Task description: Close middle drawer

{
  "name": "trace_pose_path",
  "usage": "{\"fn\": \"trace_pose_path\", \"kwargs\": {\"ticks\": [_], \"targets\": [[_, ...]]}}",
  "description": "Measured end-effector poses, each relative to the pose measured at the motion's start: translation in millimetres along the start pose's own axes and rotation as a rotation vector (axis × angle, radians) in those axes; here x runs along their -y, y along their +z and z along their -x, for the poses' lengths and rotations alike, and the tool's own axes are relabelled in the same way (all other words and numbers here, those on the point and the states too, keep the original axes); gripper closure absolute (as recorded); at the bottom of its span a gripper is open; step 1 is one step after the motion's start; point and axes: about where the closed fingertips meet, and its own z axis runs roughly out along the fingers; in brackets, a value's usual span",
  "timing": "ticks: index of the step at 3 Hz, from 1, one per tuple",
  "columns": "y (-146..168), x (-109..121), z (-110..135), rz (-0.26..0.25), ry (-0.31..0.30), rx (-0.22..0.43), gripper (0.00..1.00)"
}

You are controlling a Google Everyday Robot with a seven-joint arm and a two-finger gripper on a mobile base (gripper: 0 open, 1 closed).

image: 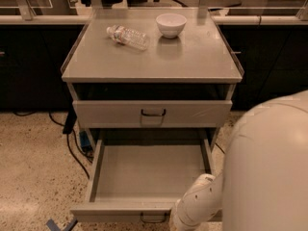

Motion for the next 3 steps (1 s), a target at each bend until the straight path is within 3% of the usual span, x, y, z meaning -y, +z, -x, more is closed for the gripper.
{"fn": "trace_pose_path", "kwargs": {"ticks": [1, 3], "targets": [[-32.9, 37.7, -17.3, -0.091, 0.009, -0.079, 1.00], [-35.4, 46.6, -21.8, -0.094, -0.010, -0.109, 1.00]]}}
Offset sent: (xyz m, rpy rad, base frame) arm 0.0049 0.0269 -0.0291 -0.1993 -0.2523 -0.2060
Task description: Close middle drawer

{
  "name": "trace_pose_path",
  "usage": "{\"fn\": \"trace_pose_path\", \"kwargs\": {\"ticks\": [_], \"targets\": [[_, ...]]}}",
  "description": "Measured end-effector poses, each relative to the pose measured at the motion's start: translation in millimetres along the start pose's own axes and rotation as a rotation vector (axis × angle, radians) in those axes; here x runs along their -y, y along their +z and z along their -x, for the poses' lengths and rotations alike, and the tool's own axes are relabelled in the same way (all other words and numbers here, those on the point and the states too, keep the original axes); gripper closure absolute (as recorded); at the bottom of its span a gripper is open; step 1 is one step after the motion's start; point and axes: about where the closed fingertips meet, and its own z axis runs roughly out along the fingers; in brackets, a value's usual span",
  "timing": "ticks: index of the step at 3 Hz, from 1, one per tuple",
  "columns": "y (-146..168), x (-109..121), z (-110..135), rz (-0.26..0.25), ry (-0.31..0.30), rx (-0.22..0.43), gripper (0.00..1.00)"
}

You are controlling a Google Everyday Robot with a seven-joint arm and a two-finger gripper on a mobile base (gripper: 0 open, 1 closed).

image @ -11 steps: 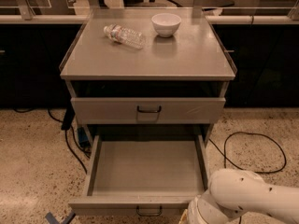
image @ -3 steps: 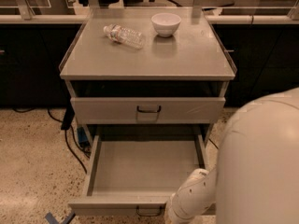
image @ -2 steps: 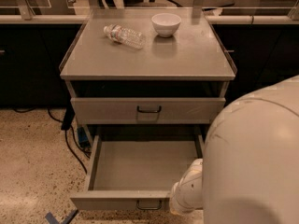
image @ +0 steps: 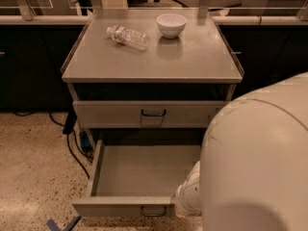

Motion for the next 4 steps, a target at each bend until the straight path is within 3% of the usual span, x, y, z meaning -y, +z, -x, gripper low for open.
{"fn": "trace_pose_path", "kwargs": {"ticks": [2, 4], "targets": [[0.5, 33.4, -5.5, -0.052, -0.029, -0.018, 1.00], [11.5, 34.9, -1.1, -0.056, -0.031, 0.017, 1.00]]}}
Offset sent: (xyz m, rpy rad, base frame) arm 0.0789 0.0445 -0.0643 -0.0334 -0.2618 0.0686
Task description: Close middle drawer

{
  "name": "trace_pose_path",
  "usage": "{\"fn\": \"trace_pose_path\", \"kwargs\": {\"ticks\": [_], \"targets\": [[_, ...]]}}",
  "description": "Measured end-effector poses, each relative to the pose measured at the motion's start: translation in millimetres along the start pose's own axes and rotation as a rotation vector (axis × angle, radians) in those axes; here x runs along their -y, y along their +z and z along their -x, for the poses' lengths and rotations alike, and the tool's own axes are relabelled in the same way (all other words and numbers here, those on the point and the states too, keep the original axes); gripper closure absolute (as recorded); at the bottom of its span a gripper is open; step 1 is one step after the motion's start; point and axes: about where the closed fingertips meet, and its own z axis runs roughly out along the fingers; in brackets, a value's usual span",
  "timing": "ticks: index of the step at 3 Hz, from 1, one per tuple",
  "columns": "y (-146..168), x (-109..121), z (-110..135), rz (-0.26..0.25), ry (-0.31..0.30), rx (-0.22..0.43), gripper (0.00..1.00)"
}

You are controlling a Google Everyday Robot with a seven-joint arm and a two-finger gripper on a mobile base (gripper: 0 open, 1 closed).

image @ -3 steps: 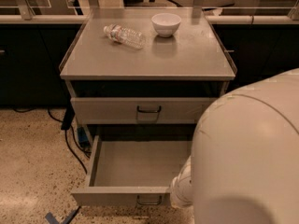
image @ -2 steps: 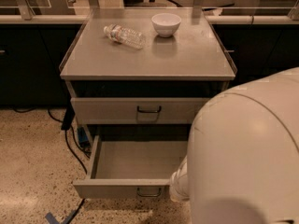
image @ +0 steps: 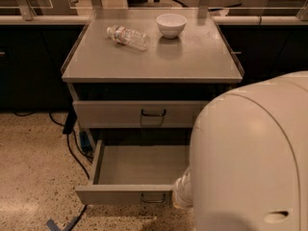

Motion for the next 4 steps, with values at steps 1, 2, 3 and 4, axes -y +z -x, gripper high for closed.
{"fn": "trace_pose_path", "kwargs": {"ticks": [1, 2, 3, 4], "targets": [[23.8, 2.6, 6.5, -0.015, -0.006, 0.073, 1.00], [37.7, 5.4, 7.0, -0.031, -0.015, 0.114, 1.00], [49.7, 19.9, 1.0, -0.074, -0.044, 0.148, 1.00], [50.4, 19.7, 0.8, -0.076, -0.045, 0.150, 1.00]]}}
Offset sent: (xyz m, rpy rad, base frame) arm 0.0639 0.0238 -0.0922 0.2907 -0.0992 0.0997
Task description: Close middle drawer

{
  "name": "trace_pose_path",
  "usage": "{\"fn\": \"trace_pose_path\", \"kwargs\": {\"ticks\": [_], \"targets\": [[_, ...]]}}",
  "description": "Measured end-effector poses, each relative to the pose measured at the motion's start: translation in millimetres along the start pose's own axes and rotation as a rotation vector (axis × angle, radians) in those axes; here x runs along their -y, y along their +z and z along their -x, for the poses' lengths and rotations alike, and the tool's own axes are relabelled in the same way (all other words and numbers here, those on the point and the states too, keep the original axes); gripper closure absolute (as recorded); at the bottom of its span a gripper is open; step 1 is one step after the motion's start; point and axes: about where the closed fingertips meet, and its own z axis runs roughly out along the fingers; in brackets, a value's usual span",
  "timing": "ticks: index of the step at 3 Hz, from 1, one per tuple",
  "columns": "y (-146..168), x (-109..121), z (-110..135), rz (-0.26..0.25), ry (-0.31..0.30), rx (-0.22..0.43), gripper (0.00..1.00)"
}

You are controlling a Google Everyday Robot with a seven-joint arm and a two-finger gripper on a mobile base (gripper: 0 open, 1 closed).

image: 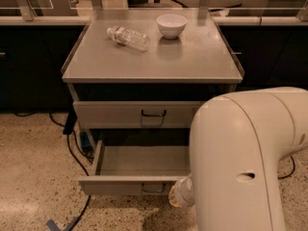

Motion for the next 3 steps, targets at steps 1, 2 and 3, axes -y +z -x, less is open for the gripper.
{"fn": "trace_pose_path", "kwargs": {"ticks": [1, 2, 3], "targets": [[36.6, 25.1, -2.2, -0.045, -0.043, 0.052, 1.00], [36.5, 25.2, -2.2, -0.045, -0.043, 0.052, 1.00], [30.0, 41.4, -9.4, -0.080, -0.063, 0.031, 1.00]]}}
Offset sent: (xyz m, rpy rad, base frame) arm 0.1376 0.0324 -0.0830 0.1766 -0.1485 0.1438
